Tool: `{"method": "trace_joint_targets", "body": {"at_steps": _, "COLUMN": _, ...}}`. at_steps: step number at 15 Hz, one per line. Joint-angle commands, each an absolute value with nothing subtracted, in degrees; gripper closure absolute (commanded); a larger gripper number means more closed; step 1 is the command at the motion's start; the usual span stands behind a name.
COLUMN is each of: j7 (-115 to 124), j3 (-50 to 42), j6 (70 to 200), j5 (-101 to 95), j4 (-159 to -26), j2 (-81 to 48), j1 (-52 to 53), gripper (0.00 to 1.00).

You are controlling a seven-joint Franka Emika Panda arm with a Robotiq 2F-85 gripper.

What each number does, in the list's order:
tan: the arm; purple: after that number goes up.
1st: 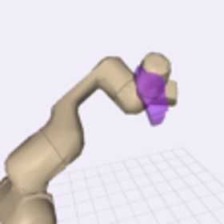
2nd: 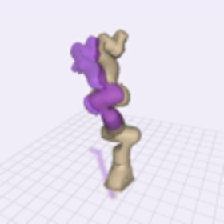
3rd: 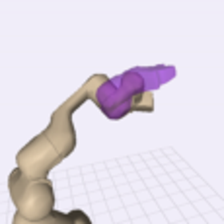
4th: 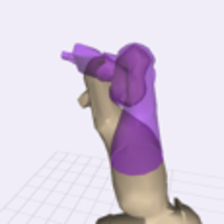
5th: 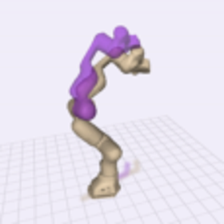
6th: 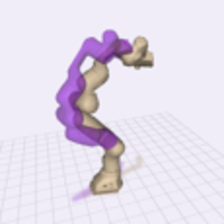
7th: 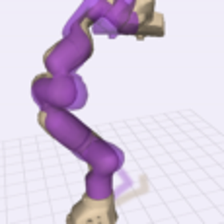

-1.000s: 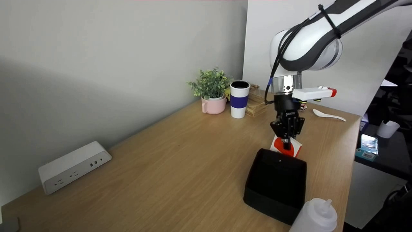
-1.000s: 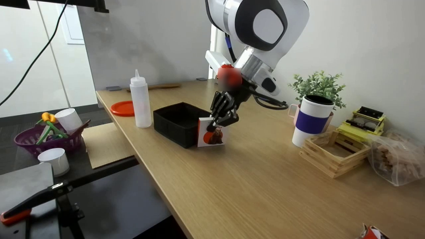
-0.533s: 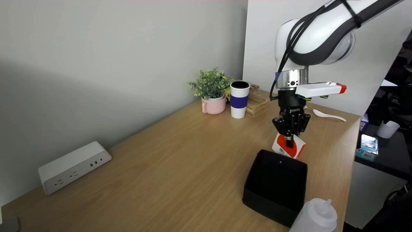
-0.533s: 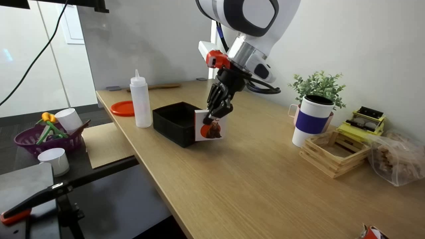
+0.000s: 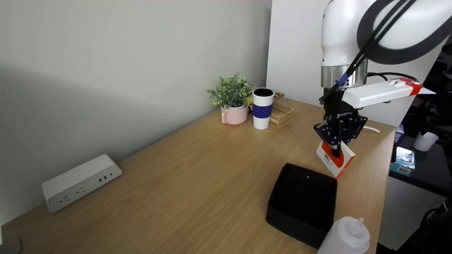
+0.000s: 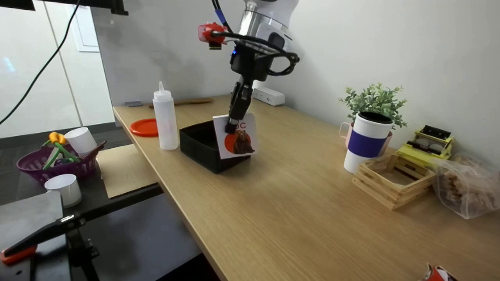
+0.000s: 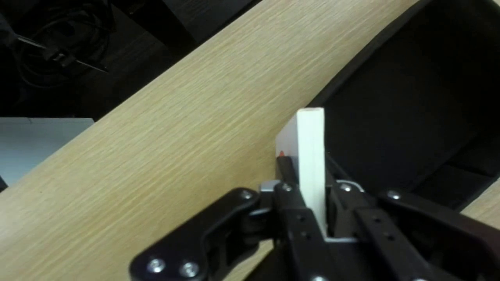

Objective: Put the book in the box

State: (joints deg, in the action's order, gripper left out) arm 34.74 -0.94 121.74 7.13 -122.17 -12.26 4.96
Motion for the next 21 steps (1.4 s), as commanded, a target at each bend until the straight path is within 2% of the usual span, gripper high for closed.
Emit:
{"method": "trace_joint_targets", "body": {"at_steps": 1, "j7": 43.1, "j3": -0.9, "j6": 122.1, "j5": 1.1, "j4": -126.6, "j2": -6.3, "j1": 6.7, "gripper": 0.96}}
{"method": "trace_joint_targets", "body": {"at_steps": 9, "j7": 28.3, "j3": 2.2, "j6": 126.1, "j5": -6.8, "j4": -126.5, "j2": -3.6, "j1": 6.3, "gripper": 0.96}}
{"method": "trace_joint_targets", "body": {"at_steps": 16, "j7": 3.9, "j3": 3.5, "j6": 130.1, "j5": -0.3, "j4": -124.9, "j2": -5.5, "j1": 5.6, "gripper": 0.96}}
{"method": "trace_joint_targets", "body": {"at_steps": 21, "j7": -16.2, "j3": 4.3, "j6": 128.3, "j5": 9.3, "j4": -124.5, "j2": -6.2, "j1": 5.1, "gripper": 0.96}}
